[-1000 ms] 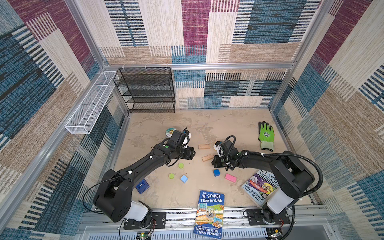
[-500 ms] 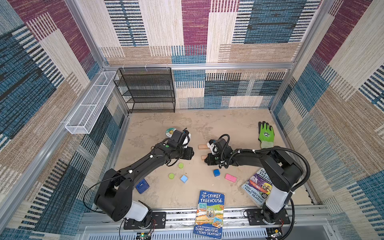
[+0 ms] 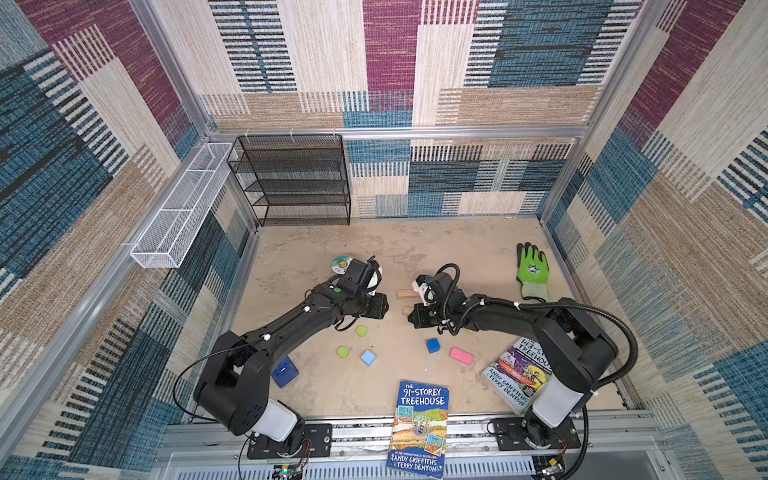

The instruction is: Build the wood block tower

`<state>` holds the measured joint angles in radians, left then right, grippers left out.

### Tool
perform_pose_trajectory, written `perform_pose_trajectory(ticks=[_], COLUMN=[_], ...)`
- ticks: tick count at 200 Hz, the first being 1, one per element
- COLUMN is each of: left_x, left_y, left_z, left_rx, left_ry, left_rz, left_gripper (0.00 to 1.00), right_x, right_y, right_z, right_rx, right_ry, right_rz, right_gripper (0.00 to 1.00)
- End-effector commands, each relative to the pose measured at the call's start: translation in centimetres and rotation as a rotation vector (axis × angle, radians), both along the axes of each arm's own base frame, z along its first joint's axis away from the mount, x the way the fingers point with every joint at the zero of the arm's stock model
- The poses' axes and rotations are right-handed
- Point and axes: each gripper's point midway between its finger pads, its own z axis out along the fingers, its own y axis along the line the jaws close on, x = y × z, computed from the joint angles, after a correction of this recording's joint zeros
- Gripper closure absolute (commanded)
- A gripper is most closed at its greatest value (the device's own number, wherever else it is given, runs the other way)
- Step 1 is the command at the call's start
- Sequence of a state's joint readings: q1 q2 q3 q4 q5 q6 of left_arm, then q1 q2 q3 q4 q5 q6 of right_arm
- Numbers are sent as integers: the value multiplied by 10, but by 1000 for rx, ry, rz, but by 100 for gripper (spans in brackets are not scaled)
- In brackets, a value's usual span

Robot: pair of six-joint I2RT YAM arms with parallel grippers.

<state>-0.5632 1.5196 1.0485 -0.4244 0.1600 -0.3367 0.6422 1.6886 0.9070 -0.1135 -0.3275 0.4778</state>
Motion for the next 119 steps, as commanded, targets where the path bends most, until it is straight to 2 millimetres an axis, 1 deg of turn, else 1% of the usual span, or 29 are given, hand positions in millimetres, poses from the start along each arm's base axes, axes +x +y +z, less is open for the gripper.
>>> perform_pose_trajectory(ticks=[1, 15, 34, 44, 51, 63, 93, 119], left_x=[4, 7, 11, 12, 13, 14, 19, 23], left_y=[-3, -5, -11, -15, -18, -23, -34, -41], left_z=[0, -4, -8, -11, -13, -17, -29, -40], left_rx=[9, 15, 20, 26, 33, 59, 121, 152], left_ry=[-2, 4, 10, 16, 18, 21, 36, 56], left_rz=[-18, -27, -46, -61, -75, -99, -138, -150], left_gripper=[51, 48, 45, 43, 39, 35, 34, 39], right_x=[-7, -8, -9, -10, -9, -9, -9, -6], right_y=[-9, -14, -20, -25, -28, -31, -38, -44], right_z=[9, 17, 23, 22, 20, 15, 3, -2], right_rx=[-24, -30, -43, -56, -66, -79, -95, -92], right_ry=[-13, -32, -55, -60, -65, -67, -56, -55], right_rz=[-1, -11, -31, -41, -52, -61, -86, -106], right_gripper=[96, 94, 85, 80, 75, 71, 70, 68])
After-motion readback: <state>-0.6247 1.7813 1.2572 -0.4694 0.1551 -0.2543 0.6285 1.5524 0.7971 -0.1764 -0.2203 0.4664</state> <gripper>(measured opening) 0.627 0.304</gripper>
